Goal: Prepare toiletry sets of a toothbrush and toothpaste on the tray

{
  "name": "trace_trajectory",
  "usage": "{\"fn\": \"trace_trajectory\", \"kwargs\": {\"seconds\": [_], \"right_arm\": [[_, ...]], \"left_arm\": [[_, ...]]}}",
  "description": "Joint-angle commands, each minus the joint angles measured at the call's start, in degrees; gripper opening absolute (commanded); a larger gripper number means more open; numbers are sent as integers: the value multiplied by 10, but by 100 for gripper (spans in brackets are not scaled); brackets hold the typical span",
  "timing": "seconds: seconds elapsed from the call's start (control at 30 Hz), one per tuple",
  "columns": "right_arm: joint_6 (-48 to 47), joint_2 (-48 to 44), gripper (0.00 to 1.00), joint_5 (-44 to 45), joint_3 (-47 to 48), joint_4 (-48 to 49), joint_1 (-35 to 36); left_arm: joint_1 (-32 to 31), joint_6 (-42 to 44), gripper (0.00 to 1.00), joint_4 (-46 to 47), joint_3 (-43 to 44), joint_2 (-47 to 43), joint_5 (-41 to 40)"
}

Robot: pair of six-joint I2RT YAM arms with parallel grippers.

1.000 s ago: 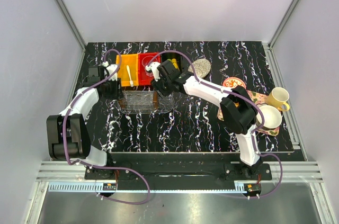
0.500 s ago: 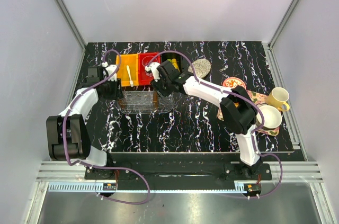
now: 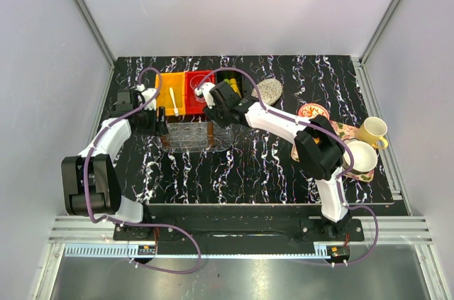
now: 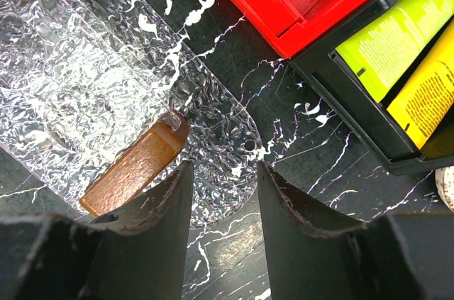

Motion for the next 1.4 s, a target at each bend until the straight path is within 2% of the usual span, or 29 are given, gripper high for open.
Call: {"fn": "trace_trajectory", "kwargs": {"seconds": [0.0, 0.47, 0.7, 1.37], "right_arm": [[-8, -26, 47, 9, 9, 13, 6], [-10, -31, 47, 11, -2, 13, 5], [-14, -38, 47, 17, -12, 15, 5], [-16, -44, 47, 18, -20, 16, 6]], "left_arm": [[1, 3, 65, 4, 7, -25, 16], [3, 9, 65, 5, 12, -20, -3], [24, 12, 63, 8, 10, -20, -9], [35, 10, 65, 6, 15, -18, 23]]}}
